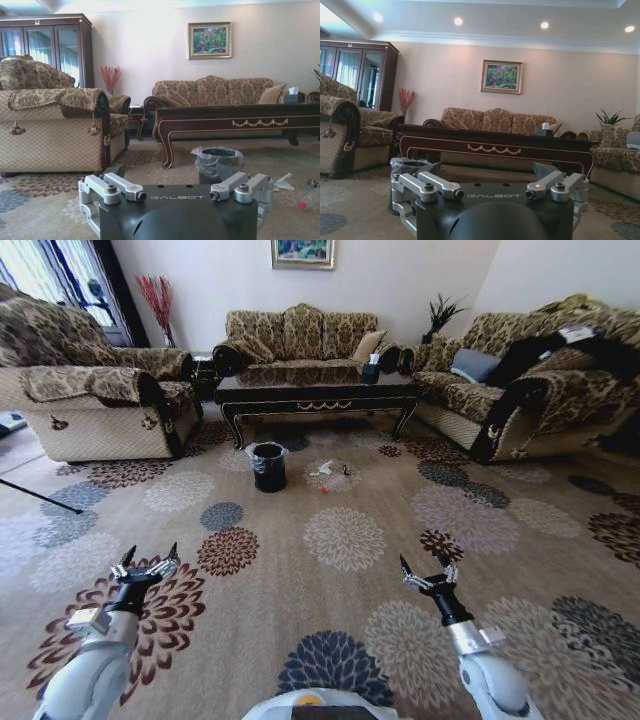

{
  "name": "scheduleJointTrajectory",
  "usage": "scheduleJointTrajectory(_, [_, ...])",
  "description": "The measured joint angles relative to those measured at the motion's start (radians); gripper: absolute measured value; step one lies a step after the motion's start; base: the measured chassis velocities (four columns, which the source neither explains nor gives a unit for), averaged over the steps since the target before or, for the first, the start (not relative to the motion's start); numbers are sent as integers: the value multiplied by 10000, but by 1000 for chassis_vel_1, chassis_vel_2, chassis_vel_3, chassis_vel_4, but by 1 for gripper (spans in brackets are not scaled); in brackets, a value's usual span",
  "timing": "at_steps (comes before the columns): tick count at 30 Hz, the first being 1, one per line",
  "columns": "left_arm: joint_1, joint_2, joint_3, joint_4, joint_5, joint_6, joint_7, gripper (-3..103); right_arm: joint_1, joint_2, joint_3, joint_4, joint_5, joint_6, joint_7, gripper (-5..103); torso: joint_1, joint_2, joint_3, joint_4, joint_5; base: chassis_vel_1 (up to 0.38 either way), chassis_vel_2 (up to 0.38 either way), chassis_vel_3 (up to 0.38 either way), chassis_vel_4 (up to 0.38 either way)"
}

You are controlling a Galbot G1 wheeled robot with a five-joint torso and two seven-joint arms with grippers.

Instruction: Move to the front of the table and pick up the trash from the floor, then place it into the trash bin.

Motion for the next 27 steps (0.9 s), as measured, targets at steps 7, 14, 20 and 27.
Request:
scheduleJointTrajectory(7, [-23, 9, 4, 48, 88, -55, 1, 100, 4, -2, -11, 24, 47, 21, 0, 100, 5, 0, 0, 2, -1, -179, 161, 163, -178])
scheduleJointTrajectory(14, [-23, 3, 12, 53, 77, -67, 3, 100, 8, 30, -35, 40, 36, 35, -1, 100, 10, 0, 1, 0, -4, -292, 273, 286, -297])
scheduleJointTrajectory(20, [-2, 0, 13, 82, 114, -54, 22, 100, 2, 51, -42, 34, 11, 42, -5, 100, 12, 0, 1, 1, 2, -327, 352, 334, -342])
scheduleJointTrajectory(27, [-29, -4, 44, 101, 232, 49, -7, 100, -17, 72, -46, 33, -17, 42, -9, 100, 10, -1, 0, -4, -3, -370, 364, 377, -376])
